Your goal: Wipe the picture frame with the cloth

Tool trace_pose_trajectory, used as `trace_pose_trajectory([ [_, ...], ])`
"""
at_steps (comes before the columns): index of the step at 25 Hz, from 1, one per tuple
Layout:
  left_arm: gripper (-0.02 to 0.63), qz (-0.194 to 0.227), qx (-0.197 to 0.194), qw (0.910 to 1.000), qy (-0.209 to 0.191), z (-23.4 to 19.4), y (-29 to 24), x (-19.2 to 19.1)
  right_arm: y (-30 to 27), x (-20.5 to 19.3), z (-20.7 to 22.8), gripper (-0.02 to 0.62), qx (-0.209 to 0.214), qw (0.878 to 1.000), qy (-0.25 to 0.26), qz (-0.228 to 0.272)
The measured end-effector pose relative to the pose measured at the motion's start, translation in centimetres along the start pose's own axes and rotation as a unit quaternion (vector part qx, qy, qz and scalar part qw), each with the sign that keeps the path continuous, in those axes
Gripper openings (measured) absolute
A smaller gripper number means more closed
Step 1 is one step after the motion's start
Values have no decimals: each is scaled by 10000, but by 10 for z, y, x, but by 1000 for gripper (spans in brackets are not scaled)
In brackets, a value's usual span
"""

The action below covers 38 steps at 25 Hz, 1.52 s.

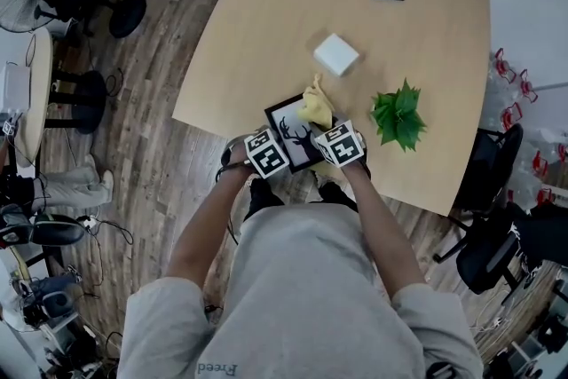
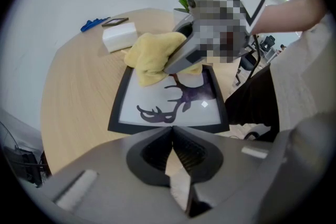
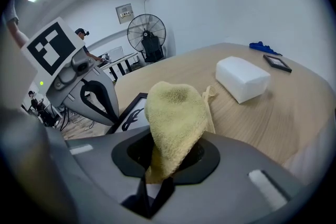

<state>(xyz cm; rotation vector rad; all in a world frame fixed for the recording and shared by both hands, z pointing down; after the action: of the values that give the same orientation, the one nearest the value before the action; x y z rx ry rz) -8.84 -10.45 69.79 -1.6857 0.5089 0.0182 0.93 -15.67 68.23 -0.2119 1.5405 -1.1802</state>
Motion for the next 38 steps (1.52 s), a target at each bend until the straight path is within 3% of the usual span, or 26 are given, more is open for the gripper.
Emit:
trace_pose_trajectory([
  [15,54,65,90,9999,133,0,0,1,23,-31,-9,74,389,9990,183,-92],
  [25,54,152,197,9995,181,0,1,0,40,-52,-18,75,734,9954,572,-244],
  [38,54,238,288,9991,201,-2,2,0,58,-73,-24,75,952,9946,352,-238],
])
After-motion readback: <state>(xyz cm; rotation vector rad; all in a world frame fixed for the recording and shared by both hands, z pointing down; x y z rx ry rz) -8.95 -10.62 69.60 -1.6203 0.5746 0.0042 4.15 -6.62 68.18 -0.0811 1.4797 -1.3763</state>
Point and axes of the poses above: the fingertips, and each gripper's own axes: y backward along the fingers, z to its right, x out of its top, the point moved 2 cm from there along y, backward along the fingers, and after that the axes turned 5 degrees about -x, right-handed, at the moved point
